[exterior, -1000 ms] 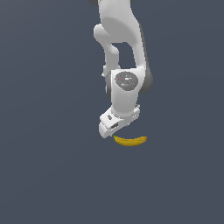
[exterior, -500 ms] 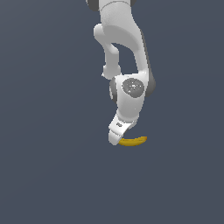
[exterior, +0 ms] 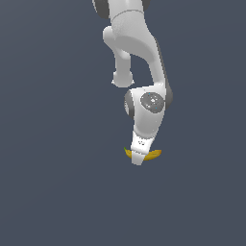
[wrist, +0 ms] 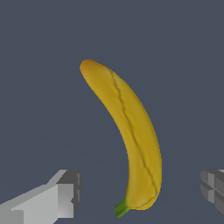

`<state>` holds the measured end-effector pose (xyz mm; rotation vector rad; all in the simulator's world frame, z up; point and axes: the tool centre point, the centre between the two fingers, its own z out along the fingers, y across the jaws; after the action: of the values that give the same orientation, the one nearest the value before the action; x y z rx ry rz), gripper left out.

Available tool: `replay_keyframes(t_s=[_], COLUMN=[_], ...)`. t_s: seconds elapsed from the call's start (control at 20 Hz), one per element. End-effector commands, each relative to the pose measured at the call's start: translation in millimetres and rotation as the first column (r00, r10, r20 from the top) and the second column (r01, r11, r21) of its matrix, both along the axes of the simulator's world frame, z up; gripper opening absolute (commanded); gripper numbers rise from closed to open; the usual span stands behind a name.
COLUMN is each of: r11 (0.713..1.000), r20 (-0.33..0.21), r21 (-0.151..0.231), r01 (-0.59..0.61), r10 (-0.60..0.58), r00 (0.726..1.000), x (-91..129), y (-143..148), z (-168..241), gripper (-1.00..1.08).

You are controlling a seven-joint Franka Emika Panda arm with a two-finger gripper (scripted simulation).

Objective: Pick up the object and move it to a goal position.

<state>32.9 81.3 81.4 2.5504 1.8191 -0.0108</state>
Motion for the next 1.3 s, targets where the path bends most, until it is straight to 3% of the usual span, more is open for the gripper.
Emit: replay_keyframes(t_s=[0.0, 0.5, 0.9, 1.25], r11=[0.998, 0.978, 0.976, 0.975], r20=[0.0, 0.0, 0.0, 0.0], r21=[0.003, 0.011, 0.011, 0.011], r01=[-0.066, -0.21, -0.218, -0.222], r10=[0.066, 0.21, 0.218, 0.222], r00=[0.998, 0.978, 0.976, 0.975], x=[0.7, 2.0, 2.0, 0.8], y=[4.8, 15.8, 16.3, 16.8], z=[-3.7, -11.9, -15.9, -48.2], gripper=[1.0, 1.0, 1.0, 1.0])
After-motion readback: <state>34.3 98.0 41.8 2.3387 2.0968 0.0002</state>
